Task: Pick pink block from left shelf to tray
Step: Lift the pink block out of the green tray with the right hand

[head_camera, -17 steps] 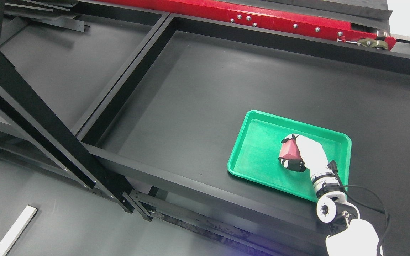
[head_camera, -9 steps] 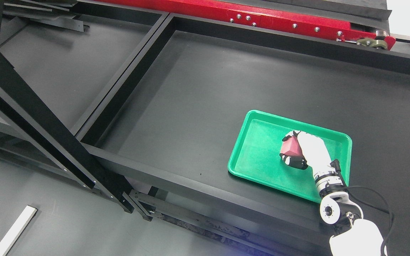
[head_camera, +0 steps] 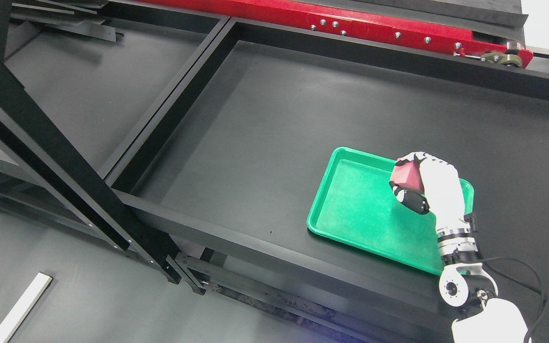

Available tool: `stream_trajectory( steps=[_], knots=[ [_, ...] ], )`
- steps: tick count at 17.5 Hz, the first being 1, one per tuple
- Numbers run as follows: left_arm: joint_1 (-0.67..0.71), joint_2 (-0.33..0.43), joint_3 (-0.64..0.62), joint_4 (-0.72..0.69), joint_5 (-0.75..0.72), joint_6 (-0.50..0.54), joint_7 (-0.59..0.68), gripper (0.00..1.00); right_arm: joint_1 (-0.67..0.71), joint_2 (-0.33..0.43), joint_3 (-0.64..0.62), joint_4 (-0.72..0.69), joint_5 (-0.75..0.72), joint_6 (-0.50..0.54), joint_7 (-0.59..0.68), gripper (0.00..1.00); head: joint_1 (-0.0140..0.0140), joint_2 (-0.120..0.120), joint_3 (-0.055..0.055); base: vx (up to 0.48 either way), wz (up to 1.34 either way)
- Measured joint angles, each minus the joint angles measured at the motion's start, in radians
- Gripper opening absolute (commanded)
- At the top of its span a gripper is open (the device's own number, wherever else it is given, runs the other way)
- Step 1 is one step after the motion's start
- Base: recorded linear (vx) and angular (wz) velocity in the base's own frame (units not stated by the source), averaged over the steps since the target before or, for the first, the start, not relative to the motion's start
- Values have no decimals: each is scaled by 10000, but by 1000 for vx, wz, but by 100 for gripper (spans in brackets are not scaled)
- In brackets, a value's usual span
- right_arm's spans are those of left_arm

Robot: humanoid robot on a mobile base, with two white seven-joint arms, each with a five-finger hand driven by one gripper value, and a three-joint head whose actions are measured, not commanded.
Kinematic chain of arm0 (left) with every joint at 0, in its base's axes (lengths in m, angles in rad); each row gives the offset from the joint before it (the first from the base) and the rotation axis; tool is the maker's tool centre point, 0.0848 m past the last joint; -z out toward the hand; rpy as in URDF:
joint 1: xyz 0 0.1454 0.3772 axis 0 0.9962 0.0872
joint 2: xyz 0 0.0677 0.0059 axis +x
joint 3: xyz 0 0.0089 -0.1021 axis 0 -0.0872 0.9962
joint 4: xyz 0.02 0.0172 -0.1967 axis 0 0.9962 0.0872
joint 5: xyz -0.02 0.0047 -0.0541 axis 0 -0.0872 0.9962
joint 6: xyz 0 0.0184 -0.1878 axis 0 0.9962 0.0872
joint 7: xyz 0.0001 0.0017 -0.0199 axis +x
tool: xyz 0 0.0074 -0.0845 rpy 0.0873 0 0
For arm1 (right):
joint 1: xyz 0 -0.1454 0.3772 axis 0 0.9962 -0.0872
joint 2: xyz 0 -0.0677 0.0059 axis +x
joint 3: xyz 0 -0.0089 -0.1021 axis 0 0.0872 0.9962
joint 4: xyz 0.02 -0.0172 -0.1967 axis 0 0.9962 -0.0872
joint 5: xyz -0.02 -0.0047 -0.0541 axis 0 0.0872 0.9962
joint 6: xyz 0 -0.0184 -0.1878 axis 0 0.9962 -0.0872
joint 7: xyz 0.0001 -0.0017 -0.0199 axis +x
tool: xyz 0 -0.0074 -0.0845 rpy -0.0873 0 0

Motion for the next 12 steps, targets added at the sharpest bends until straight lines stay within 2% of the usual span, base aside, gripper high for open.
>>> stream_trajectory(
  steps=[7, 12],
  knots=[
    [-1, 0, 0, 0, -4, 0, 0, 100, 490, 126, -321, -409, -78, -106, -1800, 2, 0, 0, 0, -36, 165],
    [0, 0, 0, 0, -5, 0, 0, 100, 646, 213, -656, -642, -273, -115, -2166, 2, 0, 0, 0, -68, 518]
  ],
)
